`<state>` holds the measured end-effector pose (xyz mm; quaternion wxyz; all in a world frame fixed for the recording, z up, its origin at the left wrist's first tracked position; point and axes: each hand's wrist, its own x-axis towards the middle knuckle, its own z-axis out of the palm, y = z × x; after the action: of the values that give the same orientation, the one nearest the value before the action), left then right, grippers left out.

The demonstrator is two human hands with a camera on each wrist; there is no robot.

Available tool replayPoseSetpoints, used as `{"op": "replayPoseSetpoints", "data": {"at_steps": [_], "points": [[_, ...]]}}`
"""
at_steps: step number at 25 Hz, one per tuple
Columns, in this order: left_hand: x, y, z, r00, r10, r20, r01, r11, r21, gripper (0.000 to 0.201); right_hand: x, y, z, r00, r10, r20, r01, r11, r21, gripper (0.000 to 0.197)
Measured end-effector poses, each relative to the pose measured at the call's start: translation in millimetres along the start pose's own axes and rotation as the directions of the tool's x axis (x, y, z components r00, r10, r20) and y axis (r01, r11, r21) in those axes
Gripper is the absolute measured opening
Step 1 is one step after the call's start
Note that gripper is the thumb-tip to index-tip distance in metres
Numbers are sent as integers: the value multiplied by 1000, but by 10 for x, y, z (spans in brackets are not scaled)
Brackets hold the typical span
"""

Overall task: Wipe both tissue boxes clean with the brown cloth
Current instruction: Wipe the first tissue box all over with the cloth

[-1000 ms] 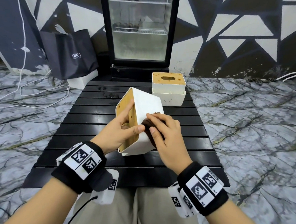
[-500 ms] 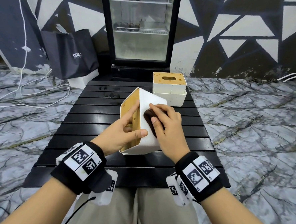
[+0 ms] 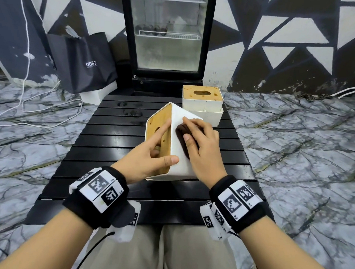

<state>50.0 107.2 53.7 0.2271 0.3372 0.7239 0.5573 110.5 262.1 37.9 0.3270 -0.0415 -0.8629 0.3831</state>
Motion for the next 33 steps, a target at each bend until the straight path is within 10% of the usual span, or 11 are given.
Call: {"op": "replayPoseSetpoints", "data": {"at_steps": [33], "points": [[-46, -63, -32, 999, -13, 48, 16, 999, -50, 94, 475, -28, -7, 999, -24, 34, 27, 995, -101, 36]]}}
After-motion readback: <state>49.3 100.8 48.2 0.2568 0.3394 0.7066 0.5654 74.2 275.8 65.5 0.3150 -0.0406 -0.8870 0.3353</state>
